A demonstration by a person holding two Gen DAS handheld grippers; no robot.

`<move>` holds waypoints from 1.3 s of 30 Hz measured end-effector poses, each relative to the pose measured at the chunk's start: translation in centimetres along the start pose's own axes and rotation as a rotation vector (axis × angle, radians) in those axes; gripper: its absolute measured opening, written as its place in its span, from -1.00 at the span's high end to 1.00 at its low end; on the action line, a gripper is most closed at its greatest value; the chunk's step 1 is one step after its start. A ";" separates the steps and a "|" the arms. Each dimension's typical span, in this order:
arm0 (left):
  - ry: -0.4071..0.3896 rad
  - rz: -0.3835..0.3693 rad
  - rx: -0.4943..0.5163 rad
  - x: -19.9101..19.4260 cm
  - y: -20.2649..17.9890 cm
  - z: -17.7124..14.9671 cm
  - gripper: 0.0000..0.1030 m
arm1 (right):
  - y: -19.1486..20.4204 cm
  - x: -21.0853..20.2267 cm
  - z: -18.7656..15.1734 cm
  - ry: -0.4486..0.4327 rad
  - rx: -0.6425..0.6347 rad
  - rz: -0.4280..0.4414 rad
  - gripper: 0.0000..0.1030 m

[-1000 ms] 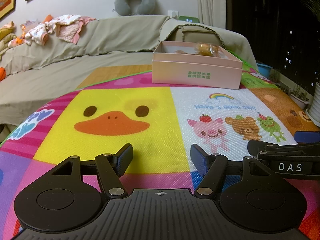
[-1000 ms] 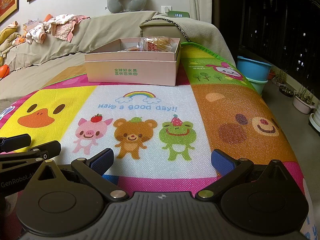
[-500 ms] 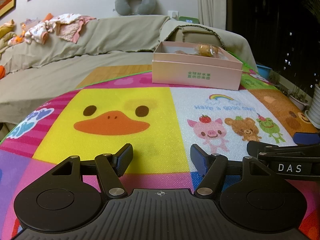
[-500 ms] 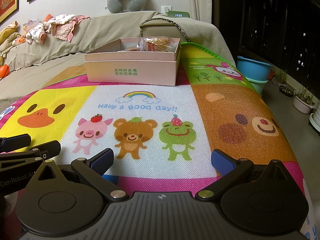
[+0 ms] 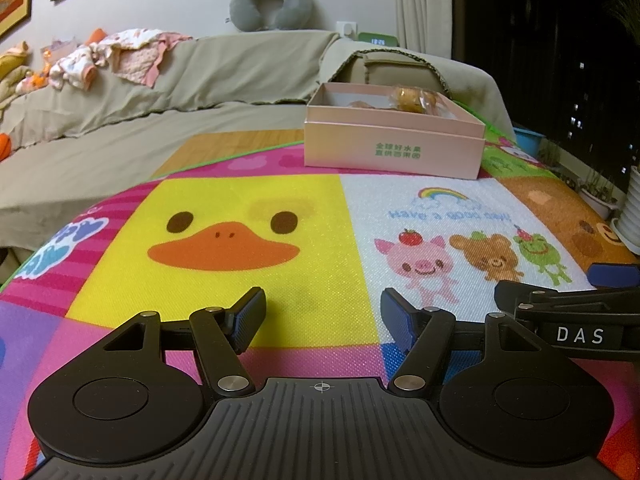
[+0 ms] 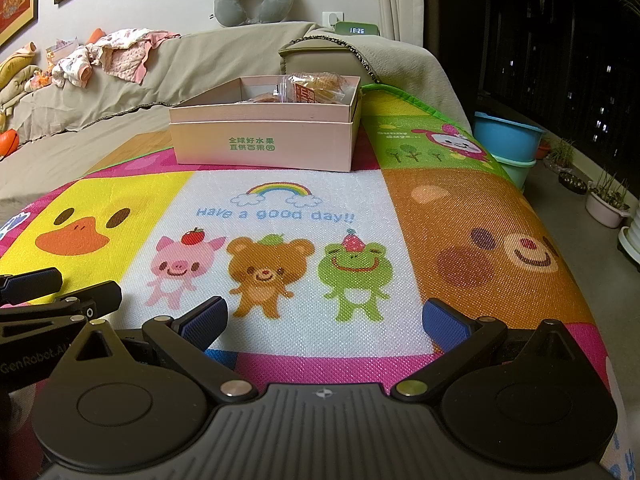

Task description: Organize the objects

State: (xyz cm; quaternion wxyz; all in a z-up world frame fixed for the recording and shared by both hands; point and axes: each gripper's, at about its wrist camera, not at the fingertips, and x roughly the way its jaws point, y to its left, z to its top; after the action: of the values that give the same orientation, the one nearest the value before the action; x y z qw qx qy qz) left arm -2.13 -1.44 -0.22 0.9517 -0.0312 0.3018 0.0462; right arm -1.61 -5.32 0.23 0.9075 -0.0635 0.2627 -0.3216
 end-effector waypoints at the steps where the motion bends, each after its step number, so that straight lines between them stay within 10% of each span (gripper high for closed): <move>1: 0.000 0.001 0.001 0.0 0.0 0.0 -0.37 | 0.0 0.0 0.0 0.000 0.000 0.000 -1.00; 39: -0.001 -0.003 -0.005 0.3 -0.2 0.0 -0.35 | 0.1 -0.1 0.0 0.001 0.003 -0.003 -1.00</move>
State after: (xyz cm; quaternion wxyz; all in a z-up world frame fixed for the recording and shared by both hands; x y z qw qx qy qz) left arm -1.85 -1.65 -0.36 0.9518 -0.0339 0.3013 0.0457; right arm -1.61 -5.15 0.19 0.9070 -0.0625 0.2626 -0.3232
